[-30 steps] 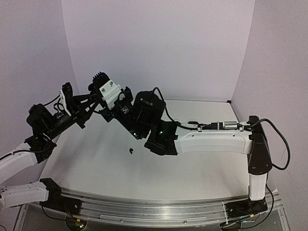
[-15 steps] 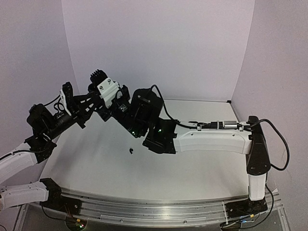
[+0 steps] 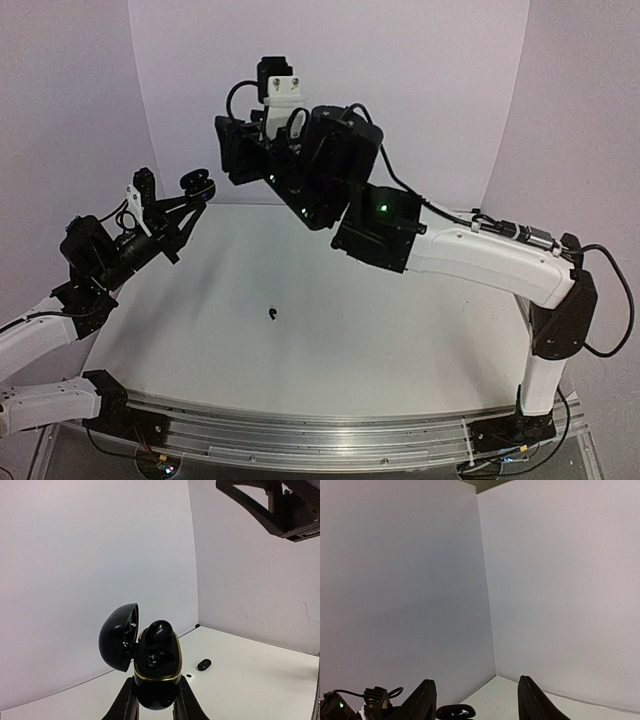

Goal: Insert the wireless bluetooth earbuds into the charging case
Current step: Pick up the left earbud from the center of the board.

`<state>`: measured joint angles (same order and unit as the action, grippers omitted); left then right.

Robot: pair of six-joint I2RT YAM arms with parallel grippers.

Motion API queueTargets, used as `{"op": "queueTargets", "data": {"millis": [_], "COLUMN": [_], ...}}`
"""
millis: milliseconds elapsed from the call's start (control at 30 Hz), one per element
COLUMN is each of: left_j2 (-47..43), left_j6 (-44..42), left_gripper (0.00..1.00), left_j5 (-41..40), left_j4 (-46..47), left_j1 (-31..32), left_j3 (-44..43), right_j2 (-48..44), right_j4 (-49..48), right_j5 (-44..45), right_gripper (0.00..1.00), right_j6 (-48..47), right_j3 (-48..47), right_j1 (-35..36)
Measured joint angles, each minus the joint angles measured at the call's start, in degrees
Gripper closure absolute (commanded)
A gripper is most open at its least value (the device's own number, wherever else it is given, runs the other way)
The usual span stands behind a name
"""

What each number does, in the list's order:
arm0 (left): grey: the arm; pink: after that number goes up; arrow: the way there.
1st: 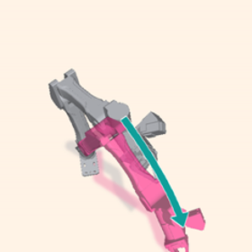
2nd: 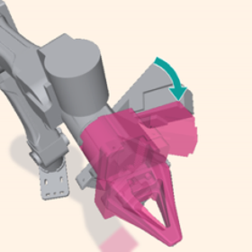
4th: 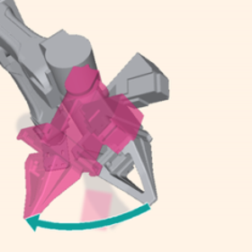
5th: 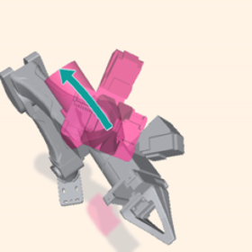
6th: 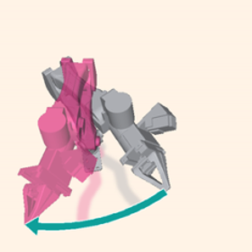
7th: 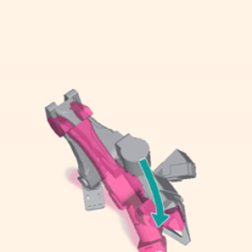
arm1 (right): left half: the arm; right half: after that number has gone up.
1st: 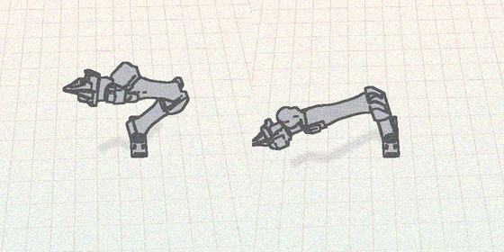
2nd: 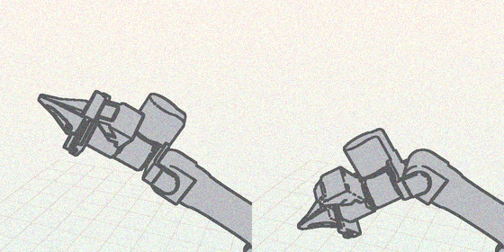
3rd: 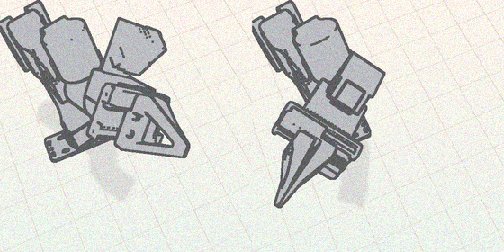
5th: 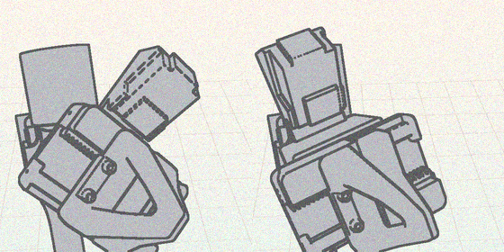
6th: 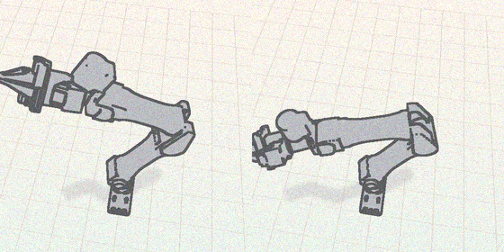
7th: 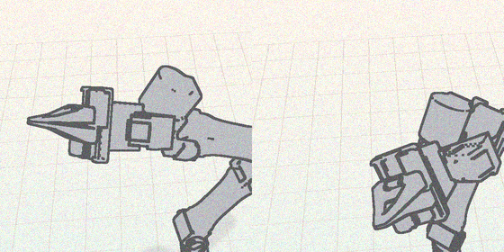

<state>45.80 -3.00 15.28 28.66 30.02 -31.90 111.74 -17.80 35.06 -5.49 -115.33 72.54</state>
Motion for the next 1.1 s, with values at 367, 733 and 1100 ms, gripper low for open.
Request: {"op": "queueTargets", "data": {"millis": [367,733,1100], "left_j2": [-0.3,-0.4,-0.4], "left_j6": [-0.1,-0.2,-0.2], "left_gripper": [1.00,1.00,1.00], "left_j5": [-3.5,-3.3,-3.0], "left_j4": [-5.2,-6.3,-6.3], "left_j1": [0.0,-0.1,-0.1], "left_j3": [-0.4,-0.8,-0.8], "right_j2": [14.0,36.4,39.4], "right_j4": [41.0,59.4,60.0], "right_j5": [-6.6,-16.4,-16.8], "right_gripper": [0.33,0.41,0.52], "right_j6": [32.6,39.9,38.9], "right_j3": [-15.9,-22.5,-24.9], "right_j1": [-13.6,-13.2,-13.0]}}
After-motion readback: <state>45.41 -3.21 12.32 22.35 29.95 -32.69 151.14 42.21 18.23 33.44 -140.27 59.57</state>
